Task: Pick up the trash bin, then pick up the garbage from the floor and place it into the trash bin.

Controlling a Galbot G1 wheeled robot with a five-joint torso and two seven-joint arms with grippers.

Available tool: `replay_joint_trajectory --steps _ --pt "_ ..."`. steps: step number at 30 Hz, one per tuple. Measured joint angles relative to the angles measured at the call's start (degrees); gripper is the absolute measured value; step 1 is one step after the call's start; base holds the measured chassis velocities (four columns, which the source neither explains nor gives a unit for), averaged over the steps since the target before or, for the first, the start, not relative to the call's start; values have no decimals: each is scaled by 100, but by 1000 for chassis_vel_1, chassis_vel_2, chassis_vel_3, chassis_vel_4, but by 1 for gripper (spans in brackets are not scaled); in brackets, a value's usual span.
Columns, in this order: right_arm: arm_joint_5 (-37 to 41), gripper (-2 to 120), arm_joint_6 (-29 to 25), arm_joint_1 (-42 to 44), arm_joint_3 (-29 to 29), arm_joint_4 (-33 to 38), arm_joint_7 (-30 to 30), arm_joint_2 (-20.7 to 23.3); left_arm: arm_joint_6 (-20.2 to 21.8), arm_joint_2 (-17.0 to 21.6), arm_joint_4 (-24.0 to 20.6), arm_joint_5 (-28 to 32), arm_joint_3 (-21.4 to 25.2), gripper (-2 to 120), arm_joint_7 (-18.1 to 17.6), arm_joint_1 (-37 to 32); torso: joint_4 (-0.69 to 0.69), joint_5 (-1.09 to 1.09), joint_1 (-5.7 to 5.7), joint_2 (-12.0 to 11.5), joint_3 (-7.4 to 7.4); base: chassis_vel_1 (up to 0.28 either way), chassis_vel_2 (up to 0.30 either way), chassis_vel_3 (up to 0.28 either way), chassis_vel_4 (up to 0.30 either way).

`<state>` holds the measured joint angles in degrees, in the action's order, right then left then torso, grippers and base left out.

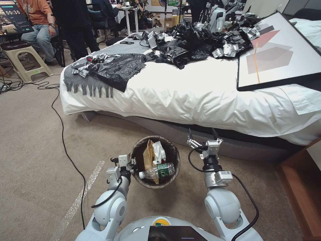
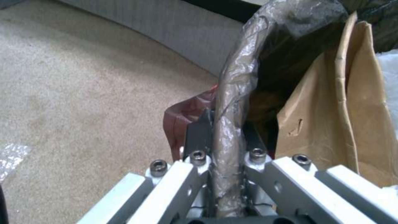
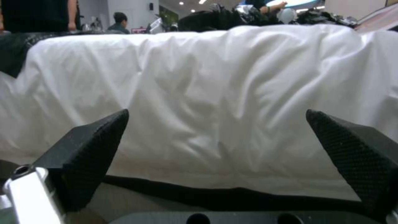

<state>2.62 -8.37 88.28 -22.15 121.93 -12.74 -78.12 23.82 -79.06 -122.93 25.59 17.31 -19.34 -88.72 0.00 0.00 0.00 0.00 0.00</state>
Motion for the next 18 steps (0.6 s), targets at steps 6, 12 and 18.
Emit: replay_joint_trajectory --steps 6,12,18 --pt "-18 100 -67 -35 -43 -211 58 -56 -41 13 -9 5 8 0 31 4 0 0 0 0 0 0 0 0 0" --pt "-18 100 -67 -77 -7 -296 72 -79 -45 14 -11 7 20 0 51 4 0 0 0 0 0 0 0 0 0" --pt "-18 100 -67 -88 14 -322 88 -89 -45 8 -12 5 27 0 87 2 0 0 0 0 0 0 0 0 0"
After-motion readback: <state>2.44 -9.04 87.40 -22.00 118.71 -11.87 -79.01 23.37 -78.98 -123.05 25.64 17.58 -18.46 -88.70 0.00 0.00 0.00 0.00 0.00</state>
